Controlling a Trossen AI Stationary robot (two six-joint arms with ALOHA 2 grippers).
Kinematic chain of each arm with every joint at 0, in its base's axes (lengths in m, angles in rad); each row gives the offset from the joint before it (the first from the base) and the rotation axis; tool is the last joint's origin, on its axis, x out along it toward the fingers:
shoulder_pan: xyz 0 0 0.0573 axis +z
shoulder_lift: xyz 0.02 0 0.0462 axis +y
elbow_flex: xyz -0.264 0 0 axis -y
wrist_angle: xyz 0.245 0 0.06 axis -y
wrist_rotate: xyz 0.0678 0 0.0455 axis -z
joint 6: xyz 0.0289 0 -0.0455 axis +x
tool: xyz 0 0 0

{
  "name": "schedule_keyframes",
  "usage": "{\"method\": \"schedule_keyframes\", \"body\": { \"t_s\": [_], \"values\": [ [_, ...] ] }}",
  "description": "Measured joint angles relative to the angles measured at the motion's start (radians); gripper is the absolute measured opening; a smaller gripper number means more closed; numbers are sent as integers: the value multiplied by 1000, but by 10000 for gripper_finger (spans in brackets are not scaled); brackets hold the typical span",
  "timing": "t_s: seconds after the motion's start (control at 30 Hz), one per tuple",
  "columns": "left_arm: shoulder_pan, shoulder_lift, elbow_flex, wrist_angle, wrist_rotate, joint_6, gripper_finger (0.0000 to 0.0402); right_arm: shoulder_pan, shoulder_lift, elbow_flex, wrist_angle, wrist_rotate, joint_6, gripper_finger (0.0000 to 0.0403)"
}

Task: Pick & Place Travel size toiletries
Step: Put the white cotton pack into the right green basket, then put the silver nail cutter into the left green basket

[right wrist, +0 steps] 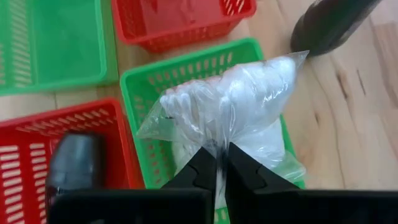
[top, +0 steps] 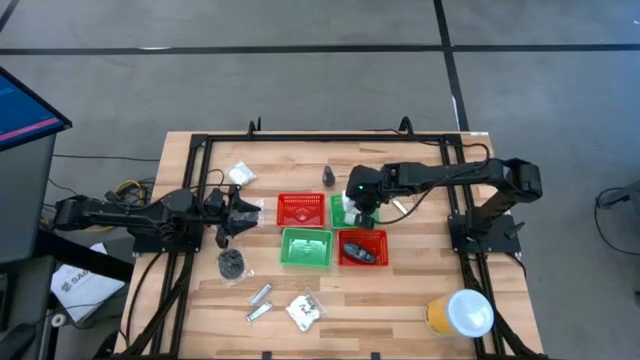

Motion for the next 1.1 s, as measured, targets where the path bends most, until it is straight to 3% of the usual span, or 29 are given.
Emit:
{"method": "schedule_keyframes", "body": {
  "t_s": [0.67,1.1],
  "values": [
    [0,0,0,11,0,0,213,5,-7,0,-2,1,2,102],
    [0,0,0,12,0,0,213,-14,-7,0,-123,0,-3,123]
  ]
}}
